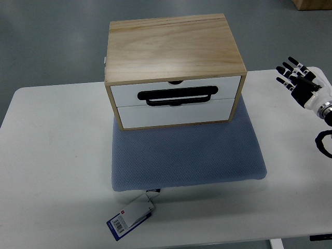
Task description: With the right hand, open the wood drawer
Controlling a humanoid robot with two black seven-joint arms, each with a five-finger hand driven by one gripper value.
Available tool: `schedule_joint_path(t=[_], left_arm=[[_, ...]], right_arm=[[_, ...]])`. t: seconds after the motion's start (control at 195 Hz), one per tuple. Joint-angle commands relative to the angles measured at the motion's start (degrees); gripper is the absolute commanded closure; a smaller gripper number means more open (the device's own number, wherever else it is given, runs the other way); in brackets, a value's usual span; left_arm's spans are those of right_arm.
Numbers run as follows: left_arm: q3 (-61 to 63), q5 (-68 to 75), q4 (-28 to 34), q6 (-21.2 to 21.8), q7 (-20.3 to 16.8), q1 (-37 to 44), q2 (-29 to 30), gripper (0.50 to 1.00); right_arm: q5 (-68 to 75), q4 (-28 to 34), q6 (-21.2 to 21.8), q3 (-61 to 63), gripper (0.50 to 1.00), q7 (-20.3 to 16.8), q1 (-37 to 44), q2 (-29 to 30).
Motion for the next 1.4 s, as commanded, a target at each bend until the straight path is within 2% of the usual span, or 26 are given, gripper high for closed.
schedule_joint_path(t=[0.0, 1.393], left_arm=[[-0.12, 0.0, 0.07, -0.05, 0.07, 0.0, 0.0, 0.5], [-0.21, 0.0, 0.15, 0.22, 0.07, 0.18, 0.0, 0.5]], right_arm=[[-0.01, 0.07, 0.0, 0.05, 0.568, 0.0, 0.03, -0.01], [0.25, -0.55, 1.49, 1.02, 0.566, 0.0, 0.9, -1.06]])
